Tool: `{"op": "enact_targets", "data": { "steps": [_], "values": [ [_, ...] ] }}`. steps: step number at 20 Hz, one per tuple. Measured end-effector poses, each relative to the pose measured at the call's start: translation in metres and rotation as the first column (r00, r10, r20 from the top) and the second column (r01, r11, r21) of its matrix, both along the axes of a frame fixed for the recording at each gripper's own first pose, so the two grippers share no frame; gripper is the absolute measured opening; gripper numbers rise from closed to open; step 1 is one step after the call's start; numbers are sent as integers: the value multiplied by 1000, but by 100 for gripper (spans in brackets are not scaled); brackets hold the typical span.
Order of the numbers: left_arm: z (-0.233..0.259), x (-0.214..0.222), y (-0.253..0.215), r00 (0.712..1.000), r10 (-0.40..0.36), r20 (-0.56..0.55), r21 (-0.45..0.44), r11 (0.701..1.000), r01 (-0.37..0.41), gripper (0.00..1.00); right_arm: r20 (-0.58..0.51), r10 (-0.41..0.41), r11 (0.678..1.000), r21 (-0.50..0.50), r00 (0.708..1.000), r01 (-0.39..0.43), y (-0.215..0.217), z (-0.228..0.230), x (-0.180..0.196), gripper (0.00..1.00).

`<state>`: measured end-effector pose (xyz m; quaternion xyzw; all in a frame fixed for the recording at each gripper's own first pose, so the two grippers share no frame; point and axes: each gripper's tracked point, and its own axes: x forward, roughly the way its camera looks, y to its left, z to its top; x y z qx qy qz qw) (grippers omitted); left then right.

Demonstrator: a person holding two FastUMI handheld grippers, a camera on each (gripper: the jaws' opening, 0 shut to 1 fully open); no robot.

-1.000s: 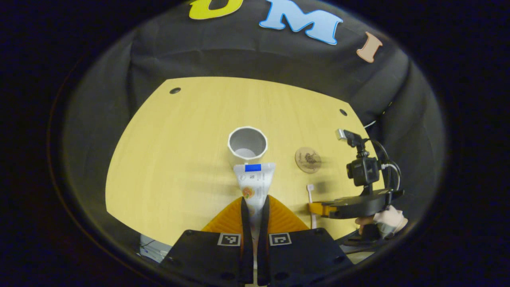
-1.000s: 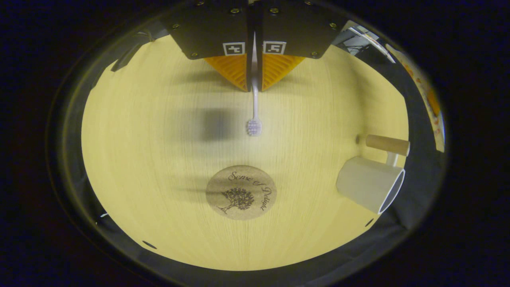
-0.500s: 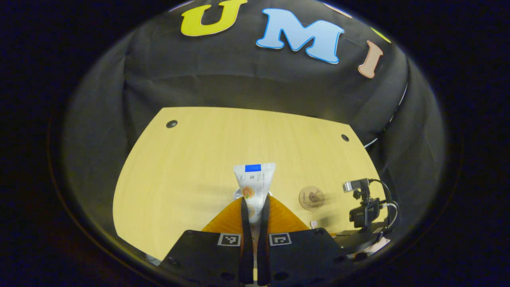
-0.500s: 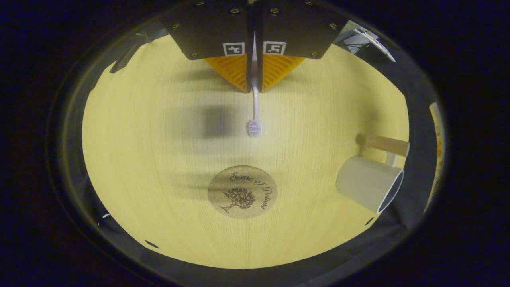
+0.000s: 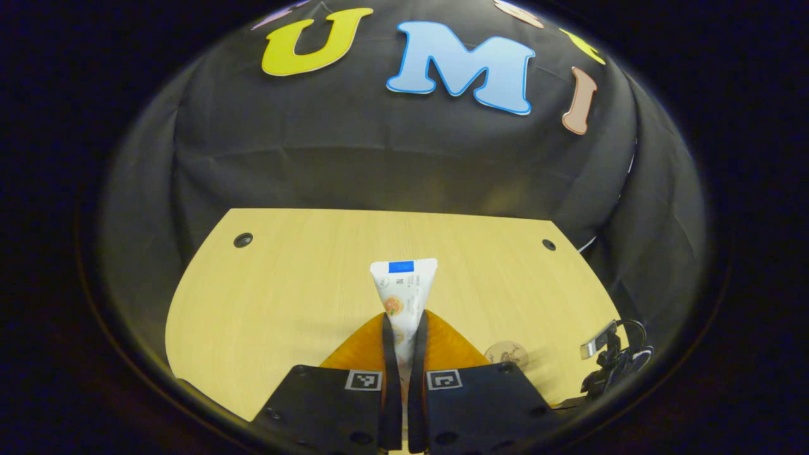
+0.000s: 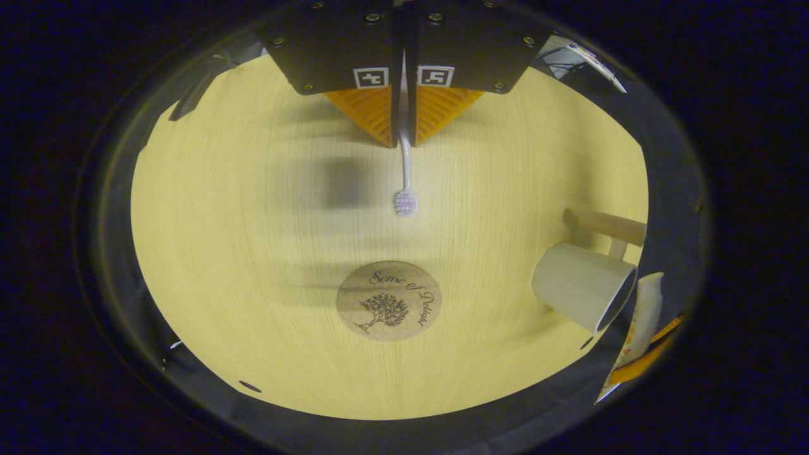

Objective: Put the toothbrush and toothpaste on the desktop into the cup, then pick up the cup and place it on the coaster on the desktop.

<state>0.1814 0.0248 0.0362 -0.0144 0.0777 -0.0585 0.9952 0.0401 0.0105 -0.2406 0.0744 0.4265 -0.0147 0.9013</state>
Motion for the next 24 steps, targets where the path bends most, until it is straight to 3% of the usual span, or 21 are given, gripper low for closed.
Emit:
{"op": "enact_targets", "data": {
  "steps": [5,10,14,20,23,24],
  "values": [
    [-13,14,11,998,9,58,16,1000,-10,11,80,-15,1000,-5,997,16,-4,30,5,2],
    [-22,18,15,996,42,81,22,999,-44,12,220,-64,996,81,973,47,-6,100,11,2],
    [-21,18,14,996,26,86,13,1000,-27,14,287,-103,986,154,952,60,-3,145,17,2],
    [-29,14,10,997,0,71,13,1000,-1,22,379,-85,985,169,921,21,14,204,30,2],
    [-30,4,7,998,-21,67,8,1000,21,36,413,-75,986,167,908,5,24,220,34,2],
    [-31,0,7,997,-26,67,9,1000,25,31,420,-71,987,163,905,2,26,223,36,2]
  ]
}}
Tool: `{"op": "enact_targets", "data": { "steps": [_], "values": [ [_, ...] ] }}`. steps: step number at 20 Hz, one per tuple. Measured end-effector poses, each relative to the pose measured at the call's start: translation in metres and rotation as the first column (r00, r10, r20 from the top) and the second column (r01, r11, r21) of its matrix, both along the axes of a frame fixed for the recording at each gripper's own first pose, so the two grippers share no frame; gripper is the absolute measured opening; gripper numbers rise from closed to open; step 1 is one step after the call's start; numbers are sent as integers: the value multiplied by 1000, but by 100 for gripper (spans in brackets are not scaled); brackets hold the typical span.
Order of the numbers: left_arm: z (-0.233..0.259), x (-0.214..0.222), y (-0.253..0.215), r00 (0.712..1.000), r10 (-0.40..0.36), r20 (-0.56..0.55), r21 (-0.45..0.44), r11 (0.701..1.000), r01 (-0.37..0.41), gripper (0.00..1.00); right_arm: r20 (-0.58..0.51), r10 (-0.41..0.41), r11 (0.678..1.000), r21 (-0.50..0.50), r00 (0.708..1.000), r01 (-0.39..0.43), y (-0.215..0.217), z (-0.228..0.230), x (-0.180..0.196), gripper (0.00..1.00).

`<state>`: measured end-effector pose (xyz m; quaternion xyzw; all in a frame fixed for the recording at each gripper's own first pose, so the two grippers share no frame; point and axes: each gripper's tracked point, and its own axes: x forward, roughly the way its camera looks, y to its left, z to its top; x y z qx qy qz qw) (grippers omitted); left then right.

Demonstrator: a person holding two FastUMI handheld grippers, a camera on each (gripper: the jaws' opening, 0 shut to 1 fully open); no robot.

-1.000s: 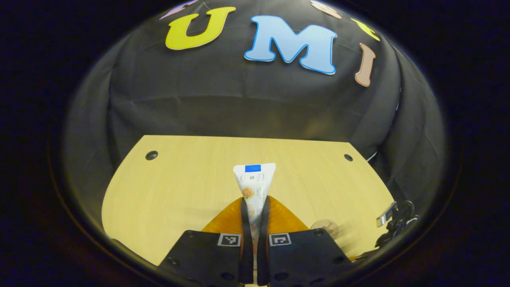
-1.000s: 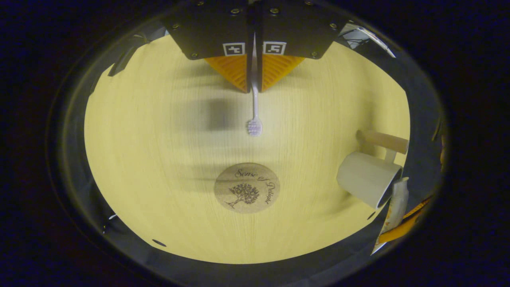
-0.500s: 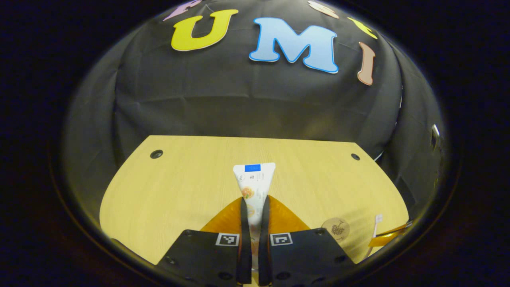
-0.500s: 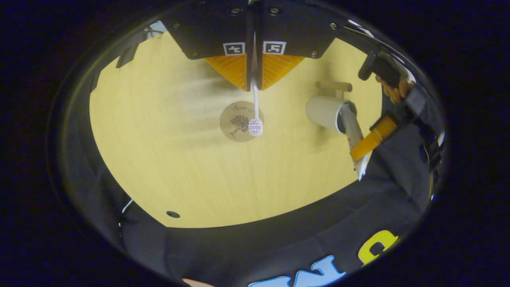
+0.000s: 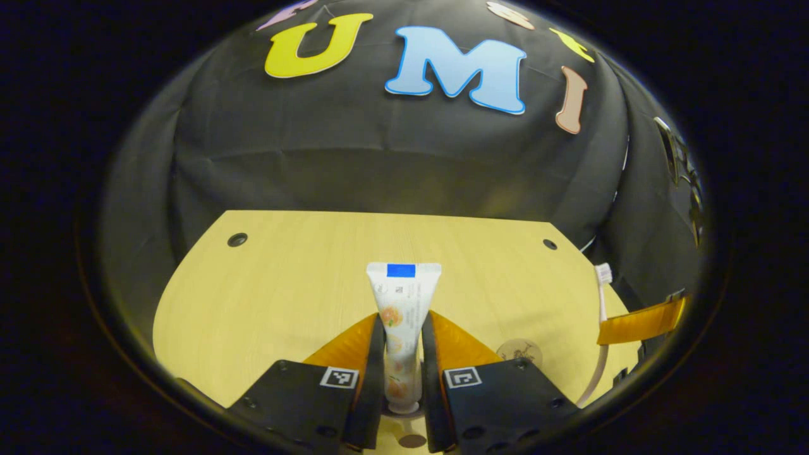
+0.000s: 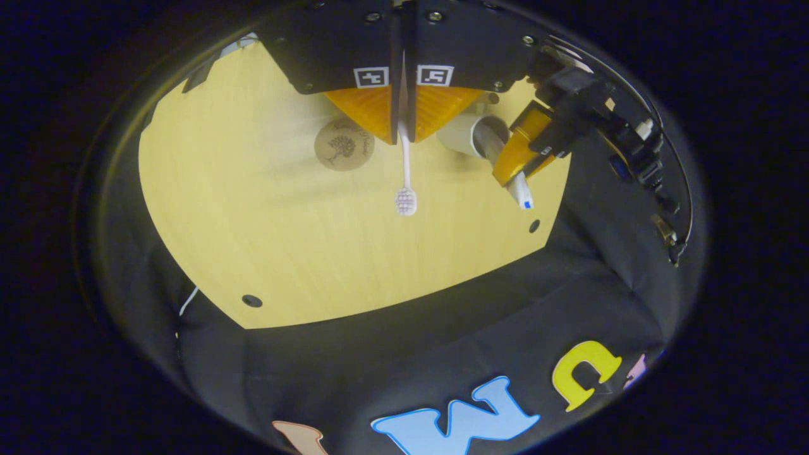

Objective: Put the toothbrush and toothpaste on the desktop into the cup, then pick up the cup and place it on the coaster on the desktop.

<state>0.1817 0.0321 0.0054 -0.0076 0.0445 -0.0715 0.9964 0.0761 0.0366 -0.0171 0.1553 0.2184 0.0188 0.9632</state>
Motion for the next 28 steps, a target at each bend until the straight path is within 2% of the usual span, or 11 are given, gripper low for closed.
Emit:
{"op": "enact_targets", "data": {
  "steps": [1,3,6,7,11,13,14,16,17,21,28],
  "values": [
    [0,-3,-1,1000,-7,0,-3,1000,7,53,9,0,1000,-1,1000,0,1,4,1,2],
    [5,-11,1,1000,-4,16,4,1000,4,82,23,2,1000,3,1000,-2,7,8,5,2],
    [16,-30,5,999,-11,45,17,1000,10,82,44,-4,1000,8,999,4,14,15,10,2],
    [21,-37,6,998,-16,57,17,1000,15,89,47,-4,1000,11,999,4,17,17,11,2],
    [38,-68,14,995,-22,99,7,1000,21,82,73,0,1000,23,997,-2,30,27,22,2],
    [41,-82,24,994,-13,111,14,1000,11,89,90,6,1000,23,996,-8,40,35,31,2],
    [40,-88,30,993,-4,114,13,1000,3,85,99,10,1000,22,995,-12,45,37,34,2],
    [38,-100,51,993,25,111,-1,1000,-25,82,118,19,1000,19,993,-21,61,43,45,2],
    [36,-108,63,993,43,107,-12,999,-42,89,126,24,1000,14,992,-26,68,46,52,2],
    [22,-149,114,986,139,89,-51,990,-135,85,164,26,1000,5,986,-27,91,49,80,2],
    [-24,-200,170,953,298,48,-127,948,-290,85,252,-11,1000,-16,968,16,108,24,104,2]
  ]
}}
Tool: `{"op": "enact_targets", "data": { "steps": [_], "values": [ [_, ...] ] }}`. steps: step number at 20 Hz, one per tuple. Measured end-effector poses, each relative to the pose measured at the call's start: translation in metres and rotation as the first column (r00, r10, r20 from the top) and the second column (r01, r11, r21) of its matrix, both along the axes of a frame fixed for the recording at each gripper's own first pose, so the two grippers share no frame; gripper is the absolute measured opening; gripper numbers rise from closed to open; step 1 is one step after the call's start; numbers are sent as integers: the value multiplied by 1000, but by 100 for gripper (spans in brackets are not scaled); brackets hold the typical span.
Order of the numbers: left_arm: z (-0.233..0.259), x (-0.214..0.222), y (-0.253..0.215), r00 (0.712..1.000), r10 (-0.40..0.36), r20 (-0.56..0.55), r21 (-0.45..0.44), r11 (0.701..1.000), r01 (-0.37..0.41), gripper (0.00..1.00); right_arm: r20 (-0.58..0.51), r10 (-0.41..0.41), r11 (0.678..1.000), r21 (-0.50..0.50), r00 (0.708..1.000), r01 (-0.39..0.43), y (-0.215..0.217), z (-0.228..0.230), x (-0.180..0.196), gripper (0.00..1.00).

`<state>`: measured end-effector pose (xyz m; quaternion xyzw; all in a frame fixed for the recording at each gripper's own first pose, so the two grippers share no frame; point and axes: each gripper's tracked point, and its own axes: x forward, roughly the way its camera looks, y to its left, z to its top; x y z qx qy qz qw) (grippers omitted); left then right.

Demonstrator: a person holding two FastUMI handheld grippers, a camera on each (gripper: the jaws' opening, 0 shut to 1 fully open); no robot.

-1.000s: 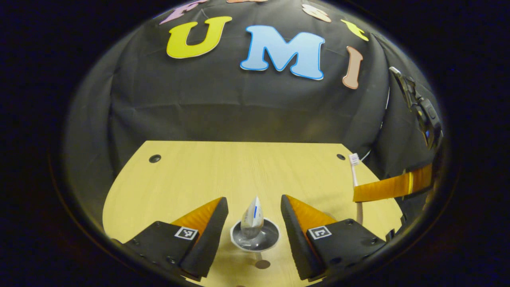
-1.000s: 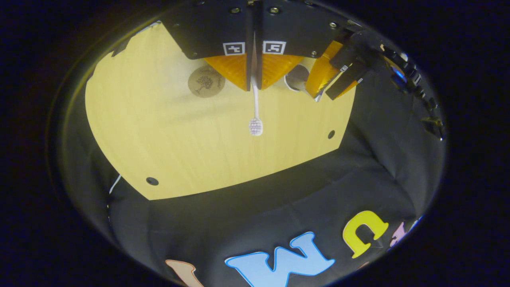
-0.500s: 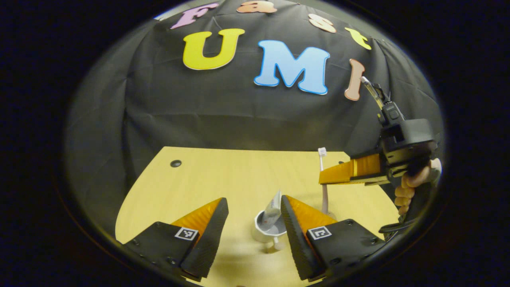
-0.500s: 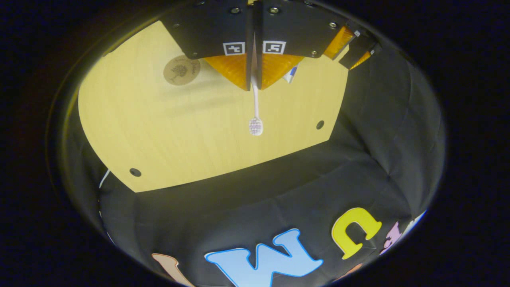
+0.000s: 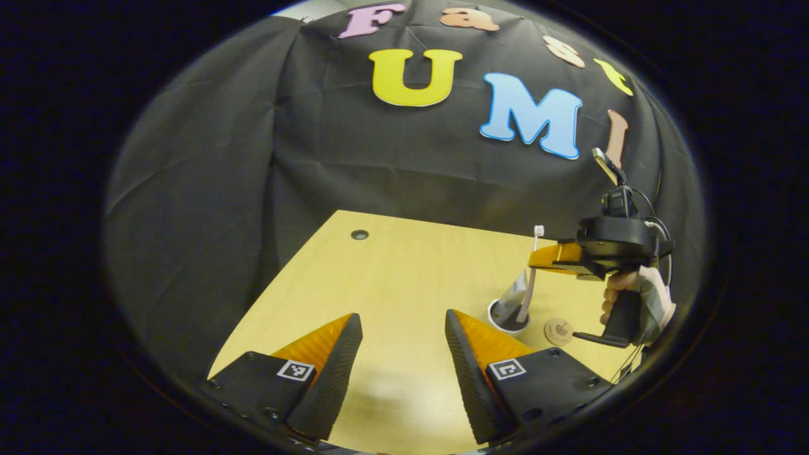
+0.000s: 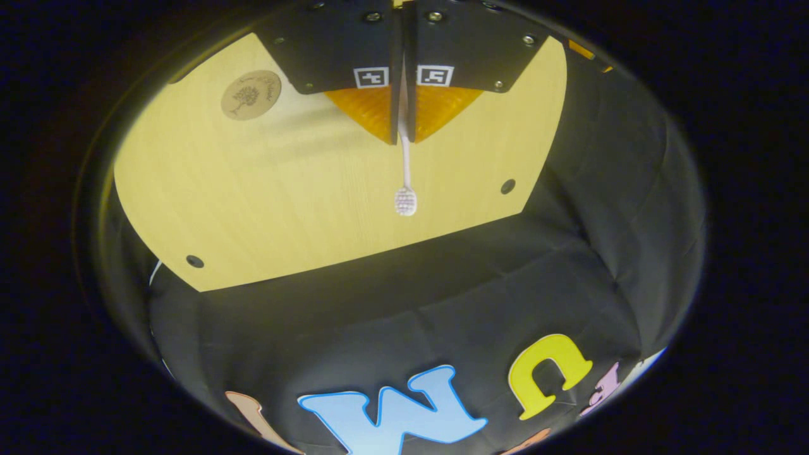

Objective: Put the toothbrush and toothpaste on the desktop into the cup, then pick up the cup and place it on the coaster on the desktop.

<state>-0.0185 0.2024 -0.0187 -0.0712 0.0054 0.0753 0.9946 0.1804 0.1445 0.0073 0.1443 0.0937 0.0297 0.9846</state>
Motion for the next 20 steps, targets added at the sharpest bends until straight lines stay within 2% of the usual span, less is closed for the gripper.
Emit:
{"op": "enact_targets", "data": {
  "steps": [1,2,4,7,9,10,11,12,13,14,15,16,17,20],
  "values": [
    [-2,-4,1,1000,5,-4,-8,1000,-5,82,10,-3,1000,2,1000,3,0,-6,0,2],
    [-5,-5,0,1000,9,-7,-15,1000,-9,85,23,-2,1000,7,1000,2,1,-11,1,2],
    [-7,-2,-6,1000,0,-16,-20,1000,0,86,53,-6,1000,9,999,6,3,-20,-5,2],
    [-11,6,-26,998,-45,-33,-3,999,45,89,95,-13,1000,1,995,13,6,-27,-18,3],
    [-13,21,-45,994,-89,-57,24,996,91,83,88,5,1000,-30,996,-2,6,-35,-29,7],
    [-16,25,-55,991,-115,-74,32,992,118,76,82,20,999,-35,996,-18,8,-39,-34,6],
    [-18,29,-68,986,-146,-86,35,988,149,77,74,24,999,-30,997,-22,7,-41,-39,11],
    [-19,35,-79,980,-173,-94,36,984,177,83,76,12,1000,-21,997,-11,2,-41,-43,13],
    [-20,39,-89,974,-199,-104,35,978,204,85,84,4,1000,-8,996,-3,-4,-37,-47,13],
    [-20,45,-98,969,-221,-113,35,973,226,83,88,-2,1000,6,996,1,-9,-34,-52,13],
    [-20,51,-107,962,-242,-122,35,968,248,88,94,-10,1000,18,996,8,-15,-30,-56,13],
    [-21,55,-119,955,-265,-135,32,962,272,88,103,-23,999,27,994,20,-24,-27,-60,13],
    [-24,58,-127,948,-281,-150,29,957,288,83,111,-40,999,33,993,36,-33,-22,-65,13],
    [-37,72,-147,924,-324,-205,17,942,334,83,126,-95,995,50,987,89,-64,-20,-75,13]
  ]
}}
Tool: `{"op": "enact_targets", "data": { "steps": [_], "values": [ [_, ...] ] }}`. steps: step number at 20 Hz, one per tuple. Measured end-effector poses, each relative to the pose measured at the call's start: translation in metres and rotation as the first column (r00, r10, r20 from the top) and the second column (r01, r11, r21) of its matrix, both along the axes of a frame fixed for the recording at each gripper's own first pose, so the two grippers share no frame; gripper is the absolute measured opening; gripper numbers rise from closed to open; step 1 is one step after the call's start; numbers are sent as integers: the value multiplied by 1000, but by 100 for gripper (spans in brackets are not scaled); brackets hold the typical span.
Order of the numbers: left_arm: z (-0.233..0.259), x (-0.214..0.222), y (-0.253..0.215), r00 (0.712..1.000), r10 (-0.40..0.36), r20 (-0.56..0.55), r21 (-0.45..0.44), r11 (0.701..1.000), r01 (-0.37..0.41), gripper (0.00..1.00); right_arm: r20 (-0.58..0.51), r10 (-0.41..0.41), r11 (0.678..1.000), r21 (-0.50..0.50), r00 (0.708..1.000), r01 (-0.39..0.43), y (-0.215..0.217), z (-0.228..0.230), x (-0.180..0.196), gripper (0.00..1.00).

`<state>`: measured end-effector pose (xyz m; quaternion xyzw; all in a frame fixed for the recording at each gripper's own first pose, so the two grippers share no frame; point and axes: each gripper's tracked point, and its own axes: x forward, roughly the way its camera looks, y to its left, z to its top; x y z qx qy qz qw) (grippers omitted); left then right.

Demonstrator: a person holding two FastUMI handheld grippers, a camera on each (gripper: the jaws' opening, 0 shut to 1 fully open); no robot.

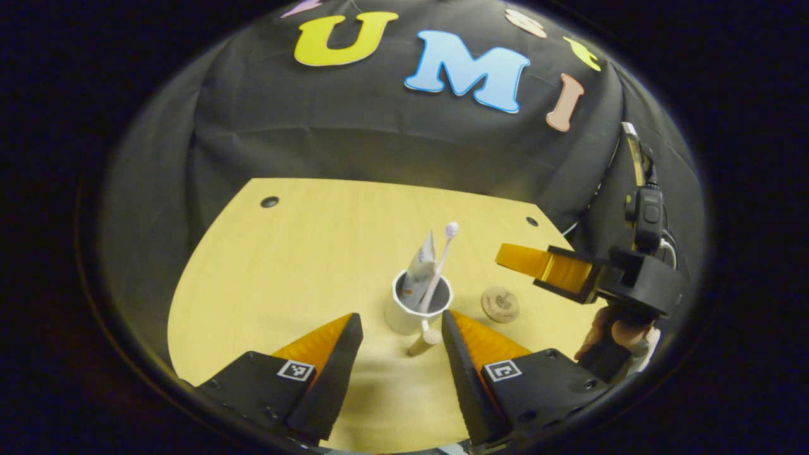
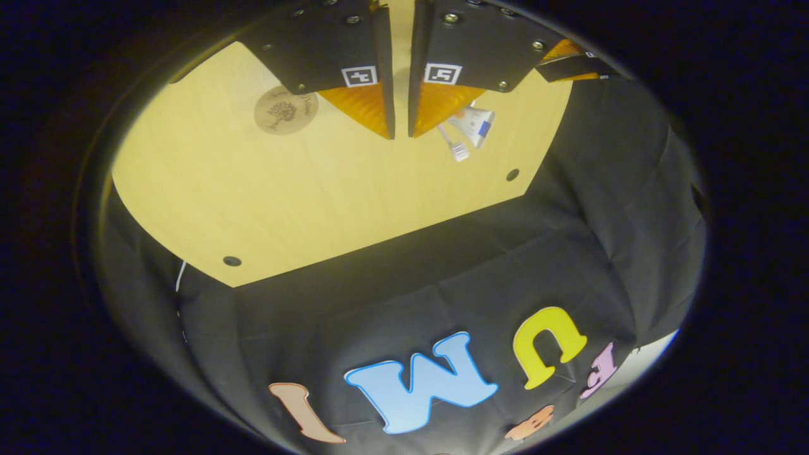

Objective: Put the toothbrush and toothpaste on the desktop into the cup, then pick up the cup and place it on the coaster on the desktop.

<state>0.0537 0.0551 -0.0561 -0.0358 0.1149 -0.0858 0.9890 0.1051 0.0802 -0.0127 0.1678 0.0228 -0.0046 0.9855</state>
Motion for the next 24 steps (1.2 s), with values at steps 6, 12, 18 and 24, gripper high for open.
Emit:
{"op": "enact_targets", "data": {
  "steps": [6,12,18,24],
  "values": [
    [-23,22,-26,988,-42,-150,11,999,44,83,-23,-115,992,57,993,116,-66,-11,-21,12],
    [-59,45,-29,927,-34,-374,61,996,61,83,-66,-196,972,115,978,203,-114,-29,-36,13],
    [-82,76,-34,877,13,-481,107,993,44,82,-96,-268,949,145,959,280,-160,-37,-51,13],
    [-105,104,-31,844,75,-532,169,986,19,83,-140,-326,923,168,935,346,-206,-49,-66,12]
  ]
}}
